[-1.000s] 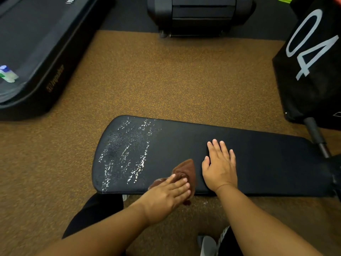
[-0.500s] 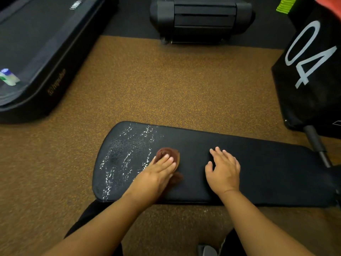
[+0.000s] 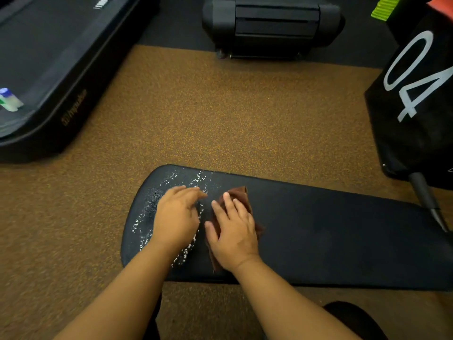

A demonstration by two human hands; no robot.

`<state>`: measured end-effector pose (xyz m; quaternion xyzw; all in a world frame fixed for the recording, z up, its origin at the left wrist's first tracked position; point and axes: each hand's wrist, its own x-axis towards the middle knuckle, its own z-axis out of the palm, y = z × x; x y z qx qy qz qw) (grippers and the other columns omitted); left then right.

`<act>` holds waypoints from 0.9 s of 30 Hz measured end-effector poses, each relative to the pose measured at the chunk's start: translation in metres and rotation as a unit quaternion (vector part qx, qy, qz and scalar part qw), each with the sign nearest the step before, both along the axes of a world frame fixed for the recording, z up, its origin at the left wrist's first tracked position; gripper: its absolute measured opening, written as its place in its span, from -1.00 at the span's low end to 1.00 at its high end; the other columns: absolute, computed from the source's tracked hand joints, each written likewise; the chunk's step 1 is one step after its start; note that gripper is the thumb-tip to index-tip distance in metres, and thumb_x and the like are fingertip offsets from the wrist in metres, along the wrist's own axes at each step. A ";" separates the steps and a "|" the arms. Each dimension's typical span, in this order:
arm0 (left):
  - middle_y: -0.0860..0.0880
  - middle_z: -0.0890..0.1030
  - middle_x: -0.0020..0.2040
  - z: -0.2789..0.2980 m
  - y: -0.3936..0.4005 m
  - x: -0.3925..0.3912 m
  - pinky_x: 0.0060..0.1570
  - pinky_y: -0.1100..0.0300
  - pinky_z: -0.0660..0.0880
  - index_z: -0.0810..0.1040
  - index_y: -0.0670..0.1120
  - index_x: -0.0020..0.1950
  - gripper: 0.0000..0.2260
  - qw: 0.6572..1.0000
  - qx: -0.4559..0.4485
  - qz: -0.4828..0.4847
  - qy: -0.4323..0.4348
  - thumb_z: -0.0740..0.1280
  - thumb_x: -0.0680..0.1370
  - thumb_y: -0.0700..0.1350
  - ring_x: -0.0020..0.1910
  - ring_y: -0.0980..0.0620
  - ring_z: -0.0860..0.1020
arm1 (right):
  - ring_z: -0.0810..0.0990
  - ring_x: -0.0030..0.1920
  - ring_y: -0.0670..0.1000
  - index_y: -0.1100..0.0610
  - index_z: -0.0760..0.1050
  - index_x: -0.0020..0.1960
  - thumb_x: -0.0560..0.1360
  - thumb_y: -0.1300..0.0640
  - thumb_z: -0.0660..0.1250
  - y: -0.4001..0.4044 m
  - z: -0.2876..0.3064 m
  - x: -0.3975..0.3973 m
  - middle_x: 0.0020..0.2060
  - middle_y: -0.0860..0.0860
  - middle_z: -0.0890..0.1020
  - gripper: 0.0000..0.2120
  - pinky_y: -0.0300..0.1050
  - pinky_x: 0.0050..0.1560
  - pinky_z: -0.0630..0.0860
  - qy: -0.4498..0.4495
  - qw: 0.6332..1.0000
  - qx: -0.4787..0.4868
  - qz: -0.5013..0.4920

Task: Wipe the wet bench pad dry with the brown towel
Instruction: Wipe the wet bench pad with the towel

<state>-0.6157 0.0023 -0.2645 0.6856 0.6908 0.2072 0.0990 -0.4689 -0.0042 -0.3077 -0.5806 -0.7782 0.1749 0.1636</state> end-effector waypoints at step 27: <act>-0.02 0.12 0.57 -0.004 0.004 -0.033 0.51 -0.11 -0.14 0.13 -0.04 0.54 -0.49 0.948 -0.268 0.018 0.170 0.04 0.57 -0.22 0.55 0.04 0.08 | 0.53 0.11 0.21 0.14 0.44 0.18 0.59 0.12 0.13 0.133 0.020 -0.052 0.08 0.13 0.56 -0.77 0.01 0.14 0.44 -0.080 0.987 -0.123 -0.069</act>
